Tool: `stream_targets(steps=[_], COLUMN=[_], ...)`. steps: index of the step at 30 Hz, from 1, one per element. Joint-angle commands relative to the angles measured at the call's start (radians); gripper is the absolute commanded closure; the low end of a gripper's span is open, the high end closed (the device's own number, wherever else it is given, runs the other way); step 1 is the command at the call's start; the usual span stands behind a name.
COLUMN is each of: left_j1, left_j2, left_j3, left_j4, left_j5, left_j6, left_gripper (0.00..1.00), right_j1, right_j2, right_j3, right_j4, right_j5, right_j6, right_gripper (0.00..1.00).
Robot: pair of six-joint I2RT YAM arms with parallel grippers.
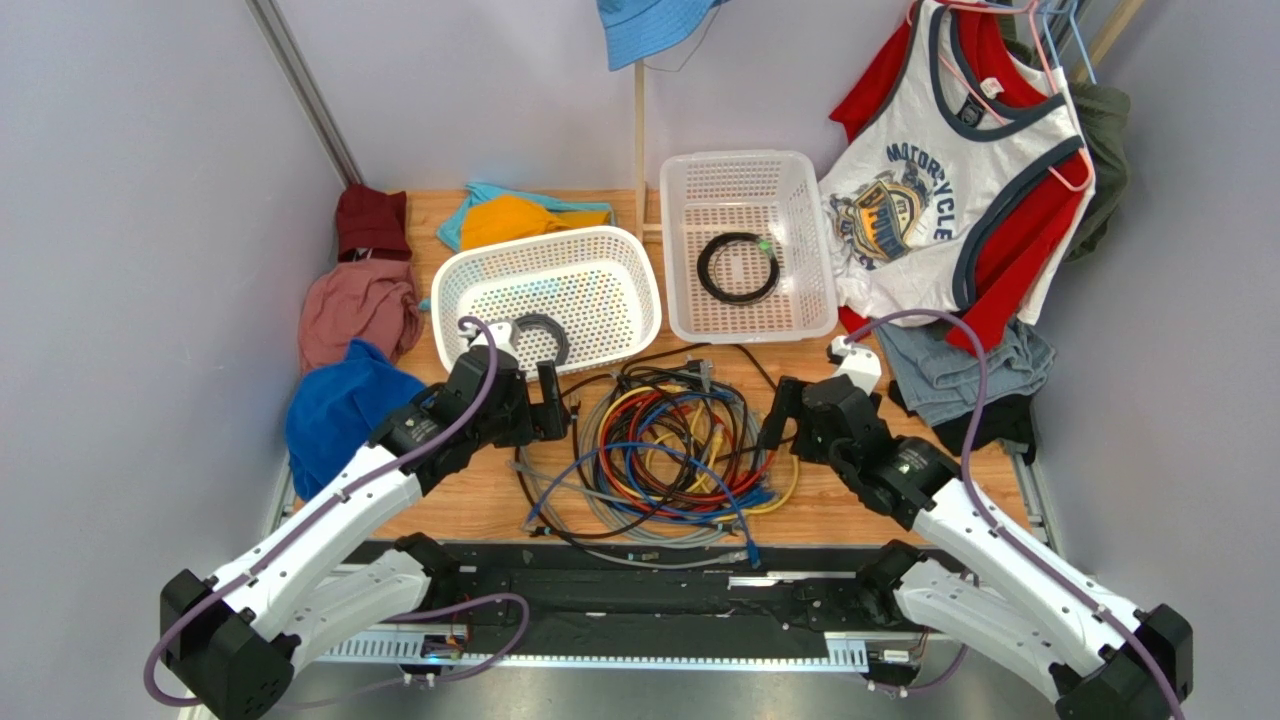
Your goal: Untangle the cables
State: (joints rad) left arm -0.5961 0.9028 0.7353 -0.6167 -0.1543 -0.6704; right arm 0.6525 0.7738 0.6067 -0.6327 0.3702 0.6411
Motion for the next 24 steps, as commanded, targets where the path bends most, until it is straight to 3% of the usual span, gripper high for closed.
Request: stream_targets(steps=[1,3,4,7,11,16,24], left_j1=[-0.007,-0.011,-0.013,-0.027,-0.028,-0.028,-0.03], left_j2=[-0.021,-0.028,-0.03,-0.039,-0.077,-0.134,-0.156], left_j3=[-0.016,-0.019,-0.02,-0.03,-0.068,-0.1,-0.146], left_j4=[0.011,0.011,0.009,0.006,0.008,0.017,0.064], left_j5=[0.016,0.018,0.012,-0.008,-0.005,0.036,0.101], left_j6=[0.005,0.002,0.0,-0.003,-0.014,-0.02,-0.026], left_gripper=[0.02,0.02,0.02,0.03,0.03,0.04,0.05], right_j1=[0.115,0.206,0.313,0.445,0.446,0.446,0.449], right_j2=[0.036,0.058,0.079,0.11,0.177,0.186,0.289], right_j3=[0.07,0.108,0.113,0.09,0.079,0.003,-0.051], right_j4=[-0.009,-0.03,-0.035,0.027,0.132,0.278,0.413], right_j5=[0.128,0.296,0.467,0.622,0.383,0.201,0.012], right_j6=[-0.015,0.012,0.028,-0.01,-0.107,-0.098,-0.103], right_gripper=[0.1,0.1,0.09,0.0,0.02,0.2,0.22])
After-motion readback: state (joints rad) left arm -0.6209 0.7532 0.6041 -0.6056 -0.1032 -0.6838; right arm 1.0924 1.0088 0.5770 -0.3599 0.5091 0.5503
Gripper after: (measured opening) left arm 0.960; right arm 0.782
